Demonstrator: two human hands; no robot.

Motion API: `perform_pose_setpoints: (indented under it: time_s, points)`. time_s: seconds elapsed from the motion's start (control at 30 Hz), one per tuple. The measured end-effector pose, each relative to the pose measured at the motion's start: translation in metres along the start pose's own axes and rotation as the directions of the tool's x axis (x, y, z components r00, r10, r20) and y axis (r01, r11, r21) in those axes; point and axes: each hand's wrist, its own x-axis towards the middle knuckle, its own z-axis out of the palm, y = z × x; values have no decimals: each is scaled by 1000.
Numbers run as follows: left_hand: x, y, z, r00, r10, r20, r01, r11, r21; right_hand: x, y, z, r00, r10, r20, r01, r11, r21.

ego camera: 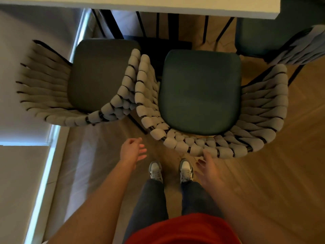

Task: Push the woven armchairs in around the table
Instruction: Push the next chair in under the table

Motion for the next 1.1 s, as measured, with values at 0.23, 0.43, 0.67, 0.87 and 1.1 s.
perform_pose_setpoints:
  time_s: [0.23,0.43,0.67,0.87,1.1]
  points:
    - [37,5,-84,1000,-21,-12,20,999,-49,-20,43,105,980,77,186,-44,983,-176]
    - [100,24,-190,997,65,-28,-64,998,21,-19,60,226,983,30,182,2,985,-173]
    - [172,50,-312,995,62,-84,-52,992,114,-37,76,341,994,-12,110,16,999,-39]
    - [224,97,-369,991,35,-132,-29,998,53,-36,73,401,995,-20,103,8,993,117]
    - [281,137,-396,990,-73,-121,69,997,-36,-10,67,454,996,-2,92,-26,951,308]
